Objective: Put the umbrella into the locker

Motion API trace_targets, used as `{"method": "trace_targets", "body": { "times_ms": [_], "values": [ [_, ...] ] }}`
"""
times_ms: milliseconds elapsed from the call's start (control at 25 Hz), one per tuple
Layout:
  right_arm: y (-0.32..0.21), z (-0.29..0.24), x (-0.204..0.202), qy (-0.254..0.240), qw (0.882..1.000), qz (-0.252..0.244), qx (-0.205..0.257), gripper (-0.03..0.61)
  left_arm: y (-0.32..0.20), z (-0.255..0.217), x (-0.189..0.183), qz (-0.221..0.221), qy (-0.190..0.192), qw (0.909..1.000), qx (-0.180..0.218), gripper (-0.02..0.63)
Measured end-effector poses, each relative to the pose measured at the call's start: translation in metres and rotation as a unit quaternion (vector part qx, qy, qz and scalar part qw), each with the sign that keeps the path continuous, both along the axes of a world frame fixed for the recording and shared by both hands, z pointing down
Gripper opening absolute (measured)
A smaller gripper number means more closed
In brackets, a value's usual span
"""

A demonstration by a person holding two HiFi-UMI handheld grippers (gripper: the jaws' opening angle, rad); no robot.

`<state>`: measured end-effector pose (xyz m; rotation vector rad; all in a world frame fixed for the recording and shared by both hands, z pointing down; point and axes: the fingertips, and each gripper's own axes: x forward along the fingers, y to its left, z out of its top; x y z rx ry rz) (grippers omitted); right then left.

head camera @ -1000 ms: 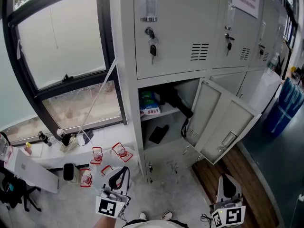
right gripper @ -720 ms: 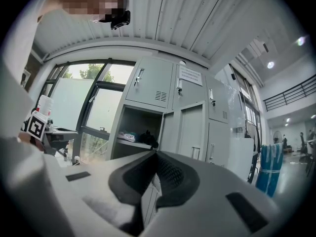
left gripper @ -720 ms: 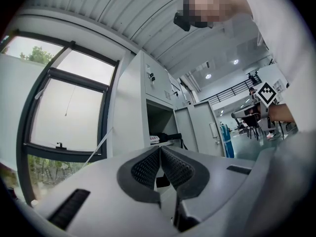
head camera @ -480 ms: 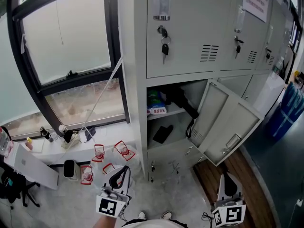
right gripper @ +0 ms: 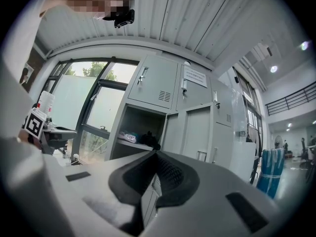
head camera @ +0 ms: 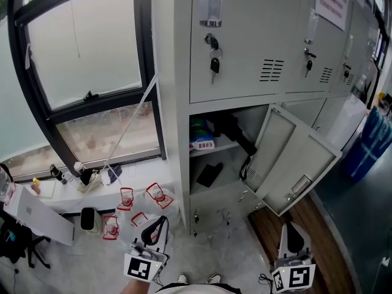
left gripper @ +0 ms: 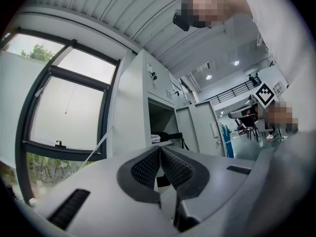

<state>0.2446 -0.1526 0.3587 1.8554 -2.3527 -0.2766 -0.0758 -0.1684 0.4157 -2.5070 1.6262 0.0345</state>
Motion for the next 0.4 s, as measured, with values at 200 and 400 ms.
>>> {"method": "trace_targets", "body": {
  "times_ms": [200, 400],
  "values": [
    [-0.0034, 0.0012, -0.0021, -0.004, 1.0, 0.0, -0.001, 0.017, -0.0046, -0.0002, -0.0029, 0.0, -0.001, 1.0, 0.0, 0.029],
    [-0.0073, -0.0008, -0.0054, -0.001, 1.0, 0.0, 0.0, 0.017, -0.009, -0.0029, -0.0054, 0.001, 0.001, 1.0, 0.002, 0.029]
  ]
}}
